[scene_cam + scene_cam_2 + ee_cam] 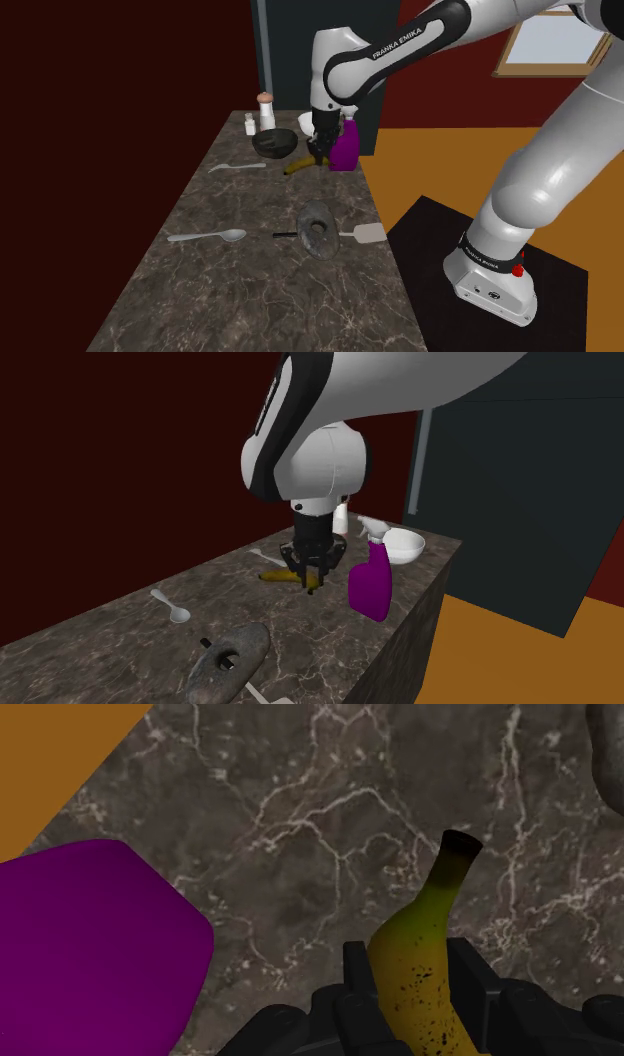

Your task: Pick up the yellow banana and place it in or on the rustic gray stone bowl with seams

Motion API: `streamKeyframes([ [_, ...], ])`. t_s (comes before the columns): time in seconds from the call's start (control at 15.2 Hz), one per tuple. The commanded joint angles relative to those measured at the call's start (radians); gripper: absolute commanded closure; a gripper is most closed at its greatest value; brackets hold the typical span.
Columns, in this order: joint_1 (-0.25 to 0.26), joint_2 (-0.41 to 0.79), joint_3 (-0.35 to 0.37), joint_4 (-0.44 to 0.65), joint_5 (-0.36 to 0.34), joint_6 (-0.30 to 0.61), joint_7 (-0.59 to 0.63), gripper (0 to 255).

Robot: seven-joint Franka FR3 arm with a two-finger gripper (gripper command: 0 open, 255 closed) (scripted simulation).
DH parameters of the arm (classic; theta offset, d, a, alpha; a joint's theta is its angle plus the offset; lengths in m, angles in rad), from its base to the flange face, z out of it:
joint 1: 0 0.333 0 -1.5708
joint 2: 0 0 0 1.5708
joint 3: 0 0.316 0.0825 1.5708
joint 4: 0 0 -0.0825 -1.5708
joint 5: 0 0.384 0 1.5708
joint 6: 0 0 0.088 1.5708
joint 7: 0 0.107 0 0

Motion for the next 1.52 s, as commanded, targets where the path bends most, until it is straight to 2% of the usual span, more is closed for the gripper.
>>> streamKeyframes([
  [0.0, 0.001, -0.013, -0.001, 0.015, 0.002, -0.028, 0.000, 255],
  [0.59, 0.001, -0.055, -0.008, 0.091, 0.007, -0.146, -0.005, 255],
  [1.06, -0.043, 0.191, -0.039, 0.363, -0.056, -0.178, -0.045, 255],
  [1.45, -0.062, 0.412, -0.062, 0.651, -0.099, -0.249, -0.075, 255],
])
